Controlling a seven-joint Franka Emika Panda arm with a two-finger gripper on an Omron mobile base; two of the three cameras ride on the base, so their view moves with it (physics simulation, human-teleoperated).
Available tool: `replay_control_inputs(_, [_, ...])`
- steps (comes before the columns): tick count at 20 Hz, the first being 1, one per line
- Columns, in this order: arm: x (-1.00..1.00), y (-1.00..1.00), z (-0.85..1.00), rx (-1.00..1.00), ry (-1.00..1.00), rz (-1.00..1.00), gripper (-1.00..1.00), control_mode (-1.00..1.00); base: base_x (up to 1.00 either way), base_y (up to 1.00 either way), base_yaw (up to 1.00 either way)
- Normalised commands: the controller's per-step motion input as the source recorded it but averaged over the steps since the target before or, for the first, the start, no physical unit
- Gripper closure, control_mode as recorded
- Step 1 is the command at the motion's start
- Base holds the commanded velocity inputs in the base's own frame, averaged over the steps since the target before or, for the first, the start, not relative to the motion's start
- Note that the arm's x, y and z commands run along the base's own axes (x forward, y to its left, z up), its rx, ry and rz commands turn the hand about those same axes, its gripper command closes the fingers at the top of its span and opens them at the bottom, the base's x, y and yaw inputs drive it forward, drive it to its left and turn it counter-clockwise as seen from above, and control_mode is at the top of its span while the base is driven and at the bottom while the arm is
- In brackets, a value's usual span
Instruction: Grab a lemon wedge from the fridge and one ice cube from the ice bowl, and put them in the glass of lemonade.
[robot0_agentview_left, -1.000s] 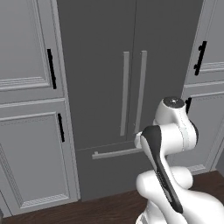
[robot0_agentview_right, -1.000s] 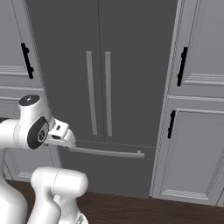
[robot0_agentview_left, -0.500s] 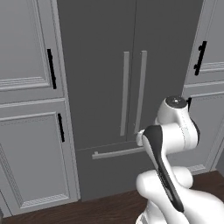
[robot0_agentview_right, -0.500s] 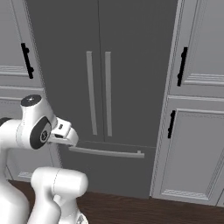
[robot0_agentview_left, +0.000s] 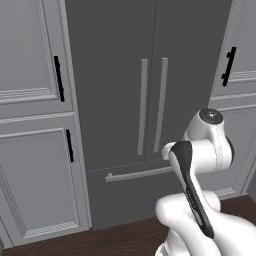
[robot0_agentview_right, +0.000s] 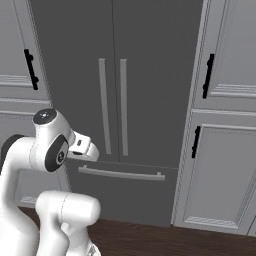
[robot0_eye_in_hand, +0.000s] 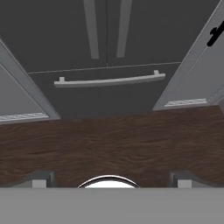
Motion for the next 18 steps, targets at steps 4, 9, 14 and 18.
replay_control_inputs(4, [0.0, 0.0, 0.0, 0.0, -0.02, 0.0, -1.0, -1.0, 0.0, 0.0, 0.0])
replay_control_inputs(9, [0.0, 0.0, 0.0, 0.0, -0.01, 0.0, -1.0, -1.0, 0.0, 0.0, 0.0])
replay_control_inputs(14, [0.03, 0.0, 0.0, 0.0, -0.08, 0.0, -1.0, -1.0, 0.0, 0.0, 0.0])
replay_control_inputs(18, [0.15, 0.0, 0.0, 0.0, -0.13, 0.0, -1.0, -1.0, 0.0, 0.0, 0.0])
